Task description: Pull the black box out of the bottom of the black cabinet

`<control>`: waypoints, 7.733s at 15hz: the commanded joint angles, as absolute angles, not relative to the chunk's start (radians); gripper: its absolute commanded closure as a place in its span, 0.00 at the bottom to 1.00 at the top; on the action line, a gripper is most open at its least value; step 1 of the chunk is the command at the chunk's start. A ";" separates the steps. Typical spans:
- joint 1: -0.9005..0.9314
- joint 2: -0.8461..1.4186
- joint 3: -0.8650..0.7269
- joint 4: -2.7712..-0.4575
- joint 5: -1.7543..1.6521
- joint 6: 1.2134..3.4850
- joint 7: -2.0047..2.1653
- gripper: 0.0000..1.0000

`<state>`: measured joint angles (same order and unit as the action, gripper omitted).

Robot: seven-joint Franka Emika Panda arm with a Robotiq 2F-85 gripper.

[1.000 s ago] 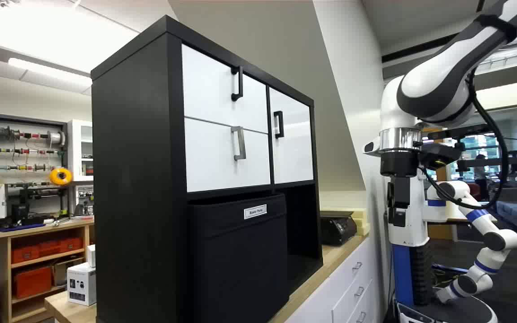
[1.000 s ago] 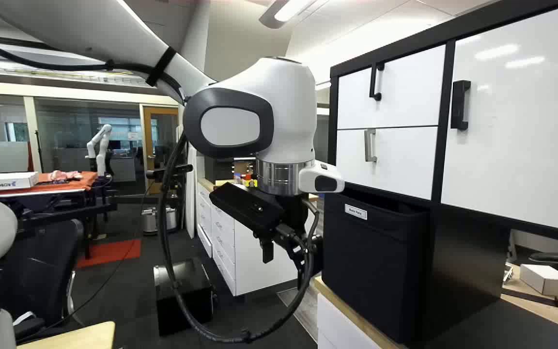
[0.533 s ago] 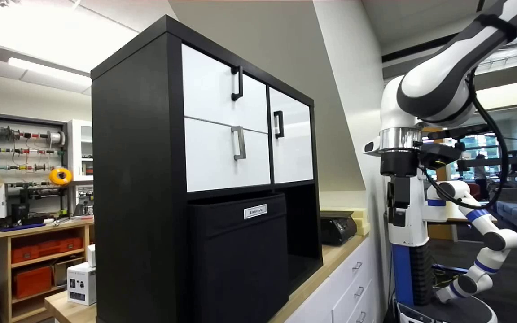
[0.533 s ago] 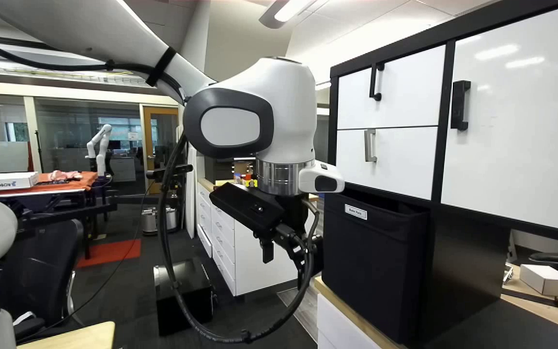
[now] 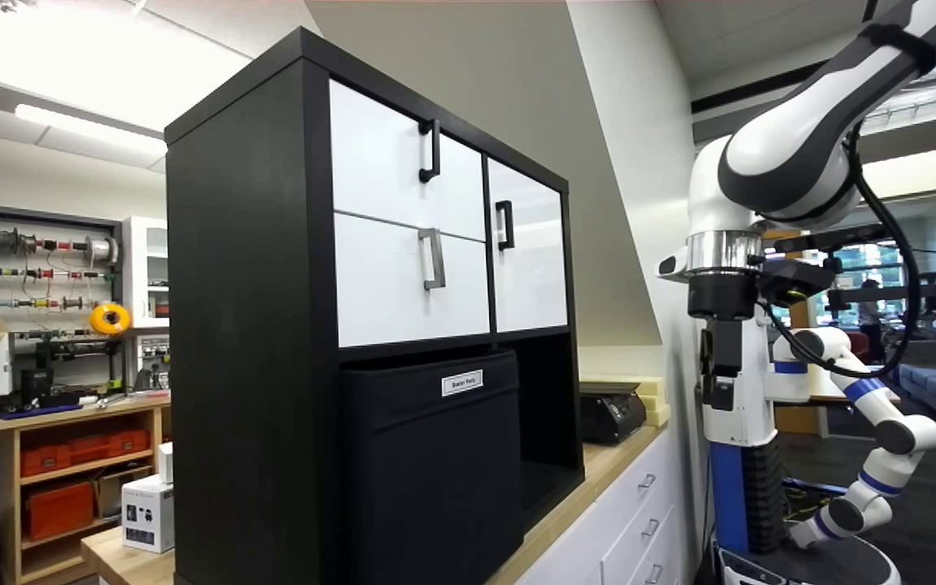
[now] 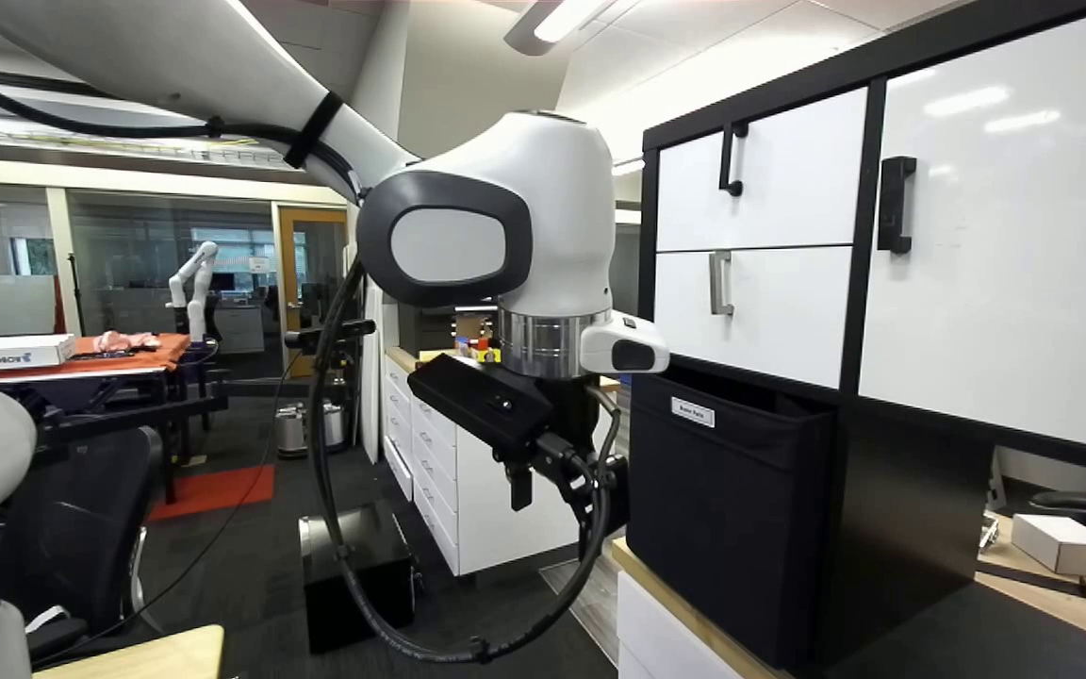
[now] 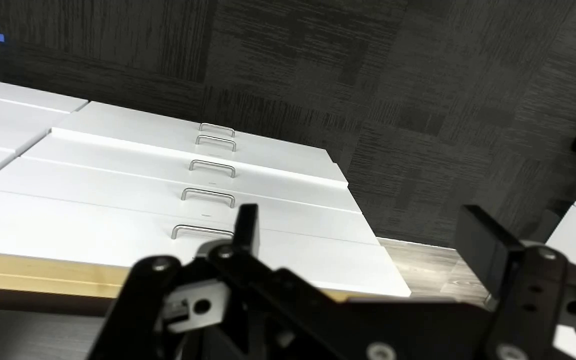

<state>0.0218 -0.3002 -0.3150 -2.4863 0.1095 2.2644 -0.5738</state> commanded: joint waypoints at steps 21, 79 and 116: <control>0.040 -0.113 -0.111 -2.290 0.118 2.453 -0.667 0.00; 0.011 0.196 -0.059 -2.096 0.116 2.872 -1.389 0.96; 0.021 -0.094 -0.066 -2.477 0.124 2.901 -1.352 0.96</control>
